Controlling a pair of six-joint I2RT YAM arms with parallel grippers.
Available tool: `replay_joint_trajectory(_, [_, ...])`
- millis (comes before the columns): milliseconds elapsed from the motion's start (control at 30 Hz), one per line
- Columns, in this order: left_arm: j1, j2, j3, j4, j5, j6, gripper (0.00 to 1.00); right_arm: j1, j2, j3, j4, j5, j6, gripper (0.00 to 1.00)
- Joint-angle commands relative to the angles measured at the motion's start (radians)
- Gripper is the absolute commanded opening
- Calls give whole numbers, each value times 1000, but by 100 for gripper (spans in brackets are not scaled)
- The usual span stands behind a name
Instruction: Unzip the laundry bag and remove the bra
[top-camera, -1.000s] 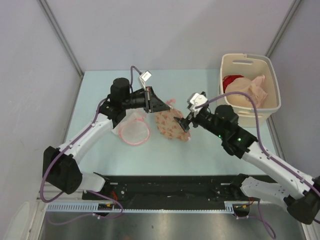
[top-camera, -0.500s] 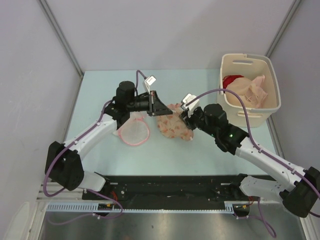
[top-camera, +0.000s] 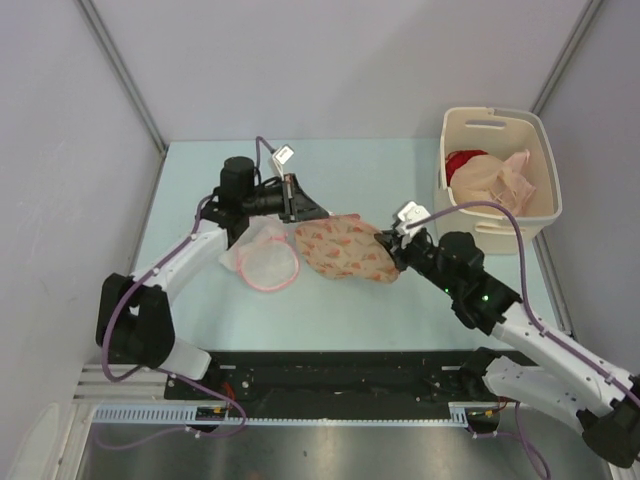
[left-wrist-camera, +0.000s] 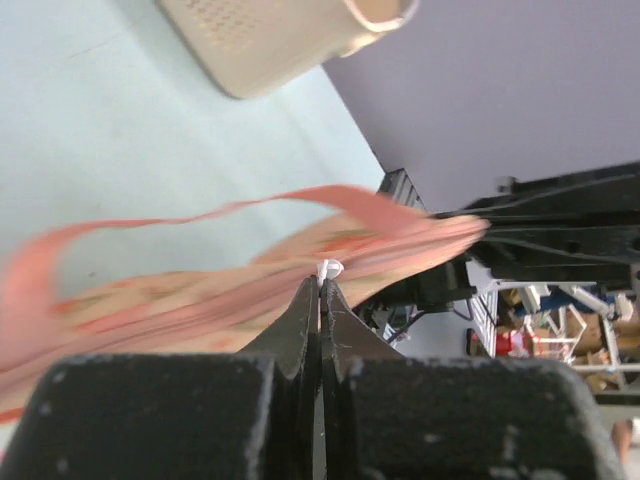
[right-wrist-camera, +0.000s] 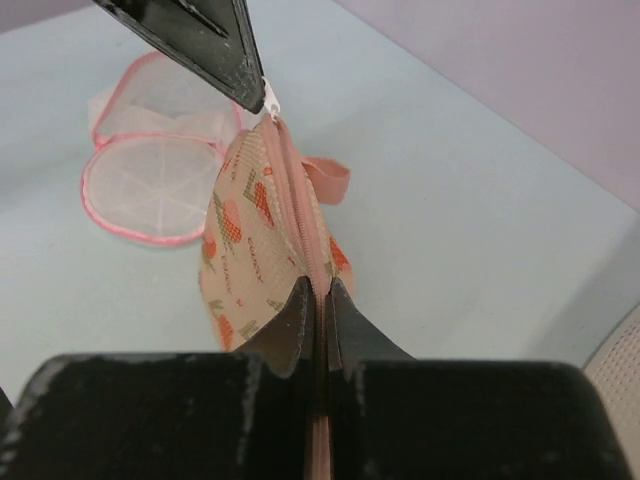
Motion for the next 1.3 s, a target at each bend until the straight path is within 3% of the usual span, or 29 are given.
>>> replay_joint_trajectory(0, [92, 44, -26, 46, 14, 17, 0, -51, -150, -100, 35, -58, -16, 0])
replay_joint_trajectory(167, [144, 58, -41, 17, 14, 32, 0, -95, -292, -184, -51, -81, 59, 0])
replay_joint_trajectory(433, [254, 23, -66, -34, -9, 68, 0, -97, -418, -319, -17, 55, 241, 0])
replay_joint_trajectory(667, [259, 52, -81, -66, 2, 102, 0, -74, -488, -383, -17, 146, 364, 0])
replay_joint_trajectory(700, [257, 41, -86, -68, 8, 106, 0, -56, -482, -379, -14, 131, 361, 4])
replay_joint_trajectory(733, [248, 32, -86, -77, 1, 117, 1, -42, -474, -358, -9, 120, 354, 50])
replay_joint_trajectory(767, [241, 21, -74, -113, -8, 147, 0, -27, -462, -342, -11, 114, 340, 70])
replay_joint_trajectory(833, [218, -6, -27, -172, -50, 218, 0, 25, -390, -266, -14, 112, 263, 84])
replay_joint_trajectory(1033, [152, -71, 47, -299, -101, 296, 0, 170, -70, -51, -9, 169, -5, 100])
replay_joint_trajectory(1267, [121, -129, 44, -303, -113, 293, 1, 124, 225, 96, 158, -79, -47, 100])
